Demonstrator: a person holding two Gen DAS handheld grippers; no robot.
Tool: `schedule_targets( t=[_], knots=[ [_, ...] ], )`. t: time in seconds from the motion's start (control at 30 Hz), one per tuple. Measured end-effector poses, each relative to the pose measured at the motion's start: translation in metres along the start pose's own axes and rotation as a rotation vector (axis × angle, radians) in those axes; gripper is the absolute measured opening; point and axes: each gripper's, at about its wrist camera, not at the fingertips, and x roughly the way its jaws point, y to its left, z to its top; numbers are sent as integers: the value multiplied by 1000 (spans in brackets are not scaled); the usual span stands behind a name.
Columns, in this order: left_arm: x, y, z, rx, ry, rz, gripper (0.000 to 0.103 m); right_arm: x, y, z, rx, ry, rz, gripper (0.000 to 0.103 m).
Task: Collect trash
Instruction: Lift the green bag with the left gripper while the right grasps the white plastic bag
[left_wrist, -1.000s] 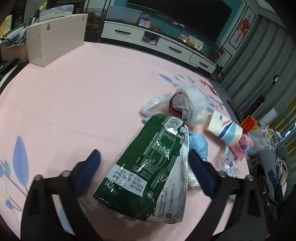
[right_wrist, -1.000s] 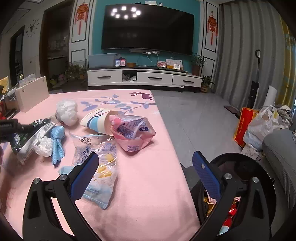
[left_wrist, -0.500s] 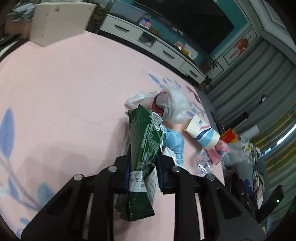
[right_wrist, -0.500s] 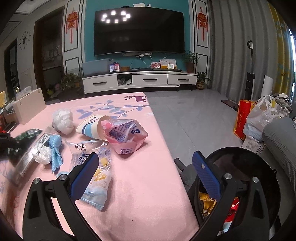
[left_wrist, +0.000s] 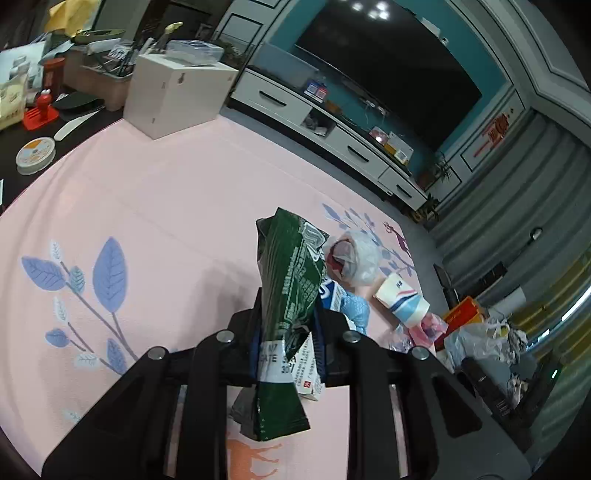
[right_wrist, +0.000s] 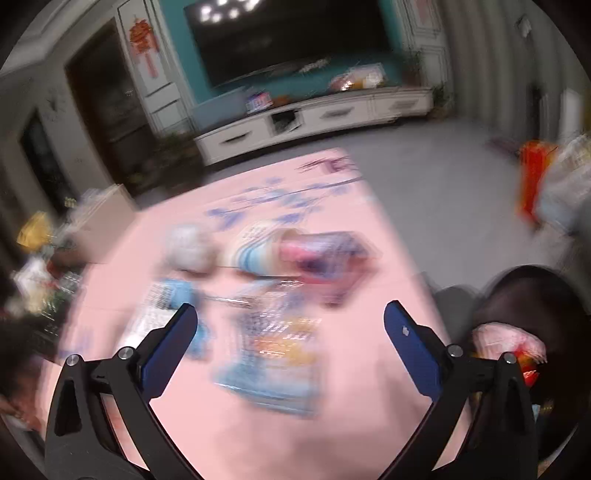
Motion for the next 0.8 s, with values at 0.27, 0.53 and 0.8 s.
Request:
schedule_targets(
  t=[0.27, 0.53, 0.8],
  knots=[
    [1, 3, 0, 9, 0, 22, 23, 100, 117, 66, -133, 184, 58, 99],
    [-1, 9, 4, 16, -13, 46, 23, 196, 156, 61, -229, 297, -169, 91],
    [-3, 14, 7, -3, -26, 53, 23, 209, 149, 42, -297, 311, -240, 45]
  ],
)
